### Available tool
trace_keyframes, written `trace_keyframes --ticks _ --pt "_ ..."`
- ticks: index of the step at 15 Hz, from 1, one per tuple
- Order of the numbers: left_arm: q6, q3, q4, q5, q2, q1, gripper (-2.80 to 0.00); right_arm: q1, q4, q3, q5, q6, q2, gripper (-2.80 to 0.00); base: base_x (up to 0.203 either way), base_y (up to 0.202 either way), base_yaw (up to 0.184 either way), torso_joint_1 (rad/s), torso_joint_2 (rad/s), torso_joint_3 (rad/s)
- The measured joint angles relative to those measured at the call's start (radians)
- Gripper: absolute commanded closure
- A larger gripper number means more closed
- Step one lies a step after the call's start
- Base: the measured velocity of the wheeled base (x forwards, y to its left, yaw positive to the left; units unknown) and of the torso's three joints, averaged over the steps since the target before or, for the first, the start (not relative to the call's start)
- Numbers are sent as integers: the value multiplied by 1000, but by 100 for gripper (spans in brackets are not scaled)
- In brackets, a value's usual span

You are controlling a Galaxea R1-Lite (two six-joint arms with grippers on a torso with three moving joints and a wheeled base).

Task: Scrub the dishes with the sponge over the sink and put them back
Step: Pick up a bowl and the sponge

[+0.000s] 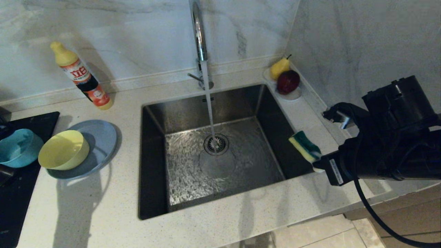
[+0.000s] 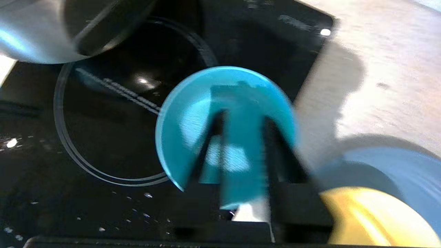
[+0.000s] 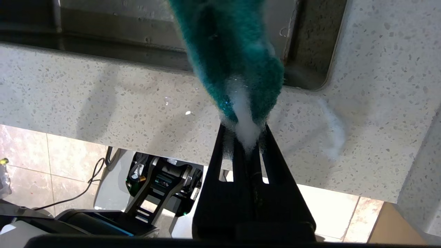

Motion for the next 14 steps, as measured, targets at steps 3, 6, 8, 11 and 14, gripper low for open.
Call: trace_keyframes --ticks 3,6,8,11,14 --pt "-15 -22 -1 29 40 14 -280 0 1 0 0 -2 0 0 0 0 0 0 0 0" --pt "-34 -31 -1 31 81 39 -280 0 0 2 0 -2 1 0 0 0 0 0 0 0" --pt "-67 -35 1 31 105 58 -280 0 0 4 0 -1 5 0 0 0 0 0 0 0" --pt "-82 -35 4 31 133 75 -280 0 2 4 -1 -1 10 0 0 0 0 0 0 0" --pt "-102 -32 11 29 151 87 -280 0 2 6 -1 -2 12 0 0 0 0 0 0 0"
